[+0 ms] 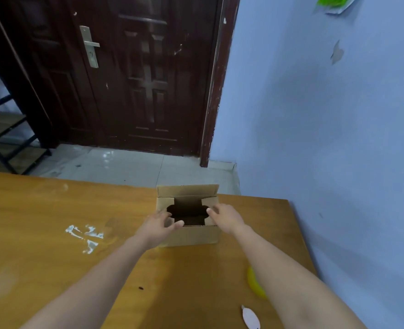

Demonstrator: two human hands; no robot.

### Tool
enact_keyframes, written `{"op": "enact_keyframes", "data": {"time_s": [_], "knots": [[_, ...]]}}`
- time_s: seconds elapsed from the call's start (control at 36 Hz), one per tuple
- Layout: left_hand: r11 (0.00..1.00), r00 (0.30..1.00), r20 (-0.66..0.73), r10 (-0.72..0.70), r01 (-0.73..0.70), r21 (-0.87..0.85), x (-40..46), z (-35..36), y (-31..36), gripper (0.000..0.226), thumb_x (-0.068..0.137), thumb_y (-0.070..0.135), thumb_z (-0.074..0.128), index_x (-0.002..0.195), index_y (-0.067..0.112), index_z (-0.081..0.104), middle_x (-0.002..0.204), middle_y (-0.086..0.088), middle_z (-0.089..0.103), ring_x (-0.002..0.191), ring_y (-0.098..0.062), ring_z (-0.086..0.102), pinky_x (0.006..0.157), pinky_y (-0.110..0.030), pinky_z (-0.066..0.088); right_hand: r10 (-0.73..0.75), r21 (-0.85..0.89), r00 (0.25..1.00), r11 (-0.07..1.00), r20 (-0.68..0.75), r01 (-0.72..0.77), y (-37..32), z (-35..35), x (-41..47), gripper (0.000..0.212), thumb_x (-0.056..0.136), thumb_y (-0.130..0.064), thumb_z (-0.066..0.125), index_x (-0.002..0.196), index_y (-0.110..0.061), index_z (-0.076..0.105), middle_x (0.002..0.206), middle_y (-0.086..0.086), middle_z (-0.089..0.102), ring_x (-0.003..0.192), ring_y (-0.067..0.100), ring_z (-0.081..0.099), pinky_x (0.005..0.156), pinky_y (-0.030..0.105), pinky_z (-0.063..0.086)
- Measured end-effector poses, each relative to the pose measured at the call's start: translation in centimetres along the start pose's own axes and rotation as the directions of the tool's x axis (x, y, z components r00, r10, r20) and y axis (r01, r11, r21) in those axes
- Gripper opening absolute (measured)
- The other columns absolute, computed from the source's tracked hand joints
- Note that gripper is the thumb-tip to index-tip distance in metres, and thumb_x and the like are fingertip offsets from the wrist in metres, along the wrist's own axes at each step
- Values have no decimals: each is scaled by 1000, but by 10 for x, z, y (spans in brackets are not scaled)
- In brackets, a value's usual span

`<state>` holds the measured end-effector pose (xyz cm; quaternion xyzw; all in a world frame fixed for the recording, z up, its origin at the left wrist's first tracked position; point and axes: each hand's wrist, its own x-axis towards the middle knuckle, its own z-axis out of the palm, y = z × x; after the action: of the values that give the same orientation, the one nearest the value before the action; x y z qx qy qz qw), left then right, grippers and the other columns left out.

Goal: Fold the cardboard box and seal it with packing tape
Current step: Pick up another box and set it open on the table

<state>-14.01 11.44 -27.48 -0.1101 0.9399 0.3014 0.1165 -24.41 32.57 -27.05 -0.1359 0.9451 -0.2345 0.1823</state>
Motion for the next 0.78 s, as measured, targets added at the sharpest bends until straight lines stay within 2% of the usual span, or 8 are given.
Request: {"op": "enact_keyframes", "data": {"time_s": [0.11,0.22,0.28,0.39,0.47,0.53,0.61,0.78], "knots": [[1000,1000,26,18,-18,10,-1,0,-10,77,85,66,46,144,19,34,152,-2,32,138,-20,32,109,-38,34,-18,45,999,999,-47,20,7,1,-2,47,96,-46,39,130,-18,55,125,2,62,111,17,59,85,25,46],[998,1000,-13,8,-9,-61,5,-3,-8,65,89,53,52,140,16,39,136,-3,52,121,-19,51,96,-31,46,-27,-29,996,999,-88,25,4,-3,-3,38,96,-41,38,83,-19,66,78,0,65,66,13,58,60,27,46],[1000,999,-43,9,-9,1,9,-6,-5,61,90,49,54,138,15,42,131,-3,57,116,-19,56,91,-29,50,-16,-10,995,1000,-100,15,0,-8,0,40,96,-38,37,74,-15,61,71,2,61,62,17,56,59,31,47],[985,993,-113,21,-2,173,15,-9,4,46,93,41,53,130,15,48,115,-1,63,98,-18,61,73,-28,52,42,81,961,997,-275,-20,-9,-23,9,27,97,-35,37,81,-19,53,81,0,57,72,18,55,58,29,42],[969,984,-168,56,-13,246,19,-5,8,25,94,38,51,110,19,50,94,3,61,76,-14,54,55,-23,43,46,133,959,991,-280,-9,-13,-34,18,41,98,-36,37,132,-15,45,134,2,48,113,20,52,83,31,43],[968,980,-194,47,3,250,22,-1,8,21,93,35,53,104,19,46,104,-1,59,86,-17,52,62,-27,46,27,157,978,988,-208,6,-17,-38,25,56,98,-36,39,148,-16,22,155,0,23,139,21,29,107,36,32],[984,974,-225,-30,68,162,28,8,5,47,88,33,62,126,15,41,129,-4,48,112,-21,48,83,-33,49,-8,165,996,986,-84,22,-19,-39,35,65,98,-38,41,152,-20,10,159,-2,10,146,20,12,116,38,17],[977,947,-315,-67,127,173,29,12,0,115,76,43,72,150,21,-14,159,-3,-12,147,-23,-4,114,-41,23,-8,-40,999,999,34,10,-12,-20,30,51,96,-40,38,141,-17,40,147,3,40,133,24,39,111,41,27]]}}
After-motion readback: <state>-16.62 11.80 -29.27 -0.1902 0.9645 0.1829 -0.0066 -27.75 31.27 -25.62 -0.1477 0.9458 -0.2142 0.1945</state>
